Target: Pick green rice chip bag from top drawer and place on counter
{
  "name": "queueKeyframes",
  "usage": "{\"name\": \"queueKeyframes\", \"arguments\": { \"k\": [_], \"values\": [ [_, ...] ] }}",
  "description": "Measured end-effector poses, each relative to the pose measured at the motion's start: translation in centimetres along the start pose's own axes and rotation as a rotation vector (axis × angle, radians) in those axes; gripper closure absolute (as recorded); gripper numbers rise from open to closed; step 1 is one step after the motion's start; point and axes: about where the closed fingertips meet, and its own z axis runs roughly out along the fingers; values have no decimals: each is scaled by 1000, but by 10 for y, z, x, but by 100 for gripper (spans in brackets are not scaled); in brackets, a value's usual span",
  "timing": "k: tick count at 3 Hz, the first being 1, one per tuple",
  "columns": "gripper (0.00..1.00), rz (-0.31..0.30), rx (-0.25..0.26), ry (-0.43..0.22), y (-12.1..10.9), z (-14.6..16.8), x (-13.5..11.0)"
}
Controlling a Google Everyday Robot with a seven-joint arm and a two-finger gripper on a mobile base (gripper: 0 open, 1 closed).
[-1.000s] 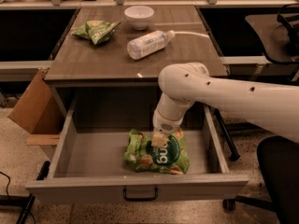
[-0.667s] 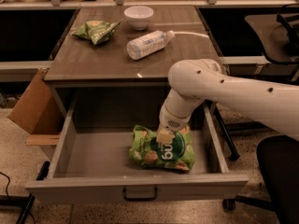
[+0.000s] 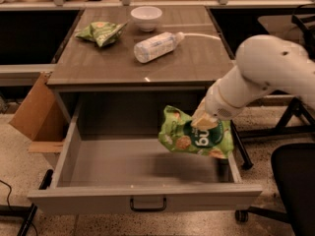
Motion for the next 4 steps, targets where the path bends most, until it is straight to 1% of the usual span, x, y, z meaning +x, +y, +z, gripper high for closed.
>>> {"name": "queueKeyframes", "arguments": {
  "k": [1, 2, 3, 4],
  "values": [
    [100, 1, 88, -51, -25, -53, 12],
    [100, 1, 88, -51, -25, -53, 12],
    [100, -4, 171, -131, -42, -84, 0],
    [100, -29, 266, -266, -67, -132, -18]
  ]
}}
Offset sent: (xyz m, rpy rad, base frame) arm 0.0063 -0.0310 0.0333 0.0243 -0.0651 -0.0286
